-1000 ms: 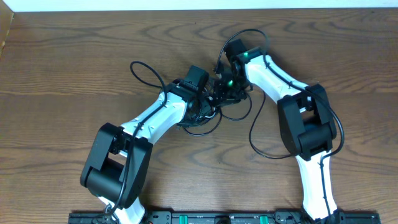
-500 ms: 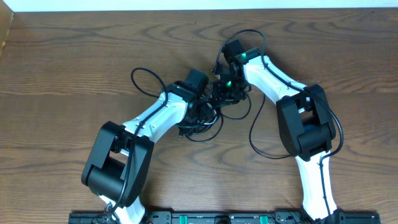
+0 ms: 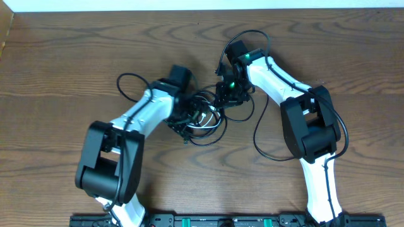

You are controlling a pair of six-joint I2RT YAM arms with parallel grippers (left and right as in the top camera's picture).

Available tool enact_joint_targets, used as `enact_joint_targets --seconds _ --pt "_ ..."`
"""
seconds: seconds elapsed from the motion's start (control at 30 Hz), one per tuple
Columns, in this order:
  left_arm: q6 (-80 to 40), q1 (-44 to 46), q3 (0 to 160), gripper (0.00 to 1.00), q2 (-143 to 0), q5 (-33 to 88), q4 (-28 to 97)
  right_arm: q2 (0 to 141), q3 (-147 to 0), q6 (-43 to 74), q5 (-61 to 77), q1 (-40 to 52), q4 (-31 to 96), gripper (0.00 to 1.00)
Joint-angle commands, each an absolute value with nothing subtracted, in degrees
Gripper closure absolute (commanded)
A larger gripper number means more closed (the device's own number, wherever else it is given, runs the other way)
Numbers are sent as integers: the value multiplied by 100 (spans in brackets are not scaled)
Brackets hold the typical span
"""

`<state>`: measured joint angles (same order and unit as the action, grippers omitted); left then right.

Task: Untangle cables

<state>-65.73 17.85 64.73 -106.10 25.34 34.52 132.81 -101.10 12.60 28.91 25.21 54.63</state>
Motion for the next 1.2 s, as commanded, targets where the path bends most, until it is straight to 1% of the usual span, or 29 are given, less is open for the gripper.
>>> enact_joint_targets --seconds 0.0,0.07,0.2,0.27,0.37,0.4,0.43,0.5,0.53,0.6,0.87,1.0,1.17 --pt "-6045 1433 6477 42 -10586 3168 3463 13502 -10038 1282 2432 2571 5422 71" --pt "-6106 1280 6479 43 -10525 3614 3489 13502 -10038 1282 2432 2580 5417 71" --pt "-6716 1260 6479 41 -10169 3621 3955 13502 -10038 1282 2429 2587 5411 71" --pt "-6716 1260 6479 39 -9950 3520 3983 13502 -10038 1282 2429 2587 5408 71" --pt "-6716 1321 6479 39 -9564 2934 4032 13502 -10038 1282 2429 2587 5395 70" --pt "-6718 1356 6479 37 -9450 2683 4060 13502 -10038 1282 2432 2587 5395 70" --pt "-6720 1437 6479 33 -9268 2228 4169 13502 -10038 1282 2432 2589 5395 71" --pt "-6917 1500 6477 33 -9188 1970 4427 13502 -10038 1282 2432 2587 5395 70" --pt "-7238 1557 6471 32 -9196 1914 4698 13502 -10038 1282 2432 2587 5398 70" --pt "-7341 1647 6438 32 -9249 1918 4803 13502 -10038 1282 2432 2593 5398 70" --pt "-7485 2392 6396 32 -9520 1706 4818 13502 -10038 1284 2434 2598 5400 71" --pt "-7800 2598 6396 33 -9817 1680 4788 13502 -10038 1282 2434 2600 5400 71" --pt "-7835 2790 6396 34 -10298 1868 4574 13502 -10038 1282 2432 2622 5400 70"
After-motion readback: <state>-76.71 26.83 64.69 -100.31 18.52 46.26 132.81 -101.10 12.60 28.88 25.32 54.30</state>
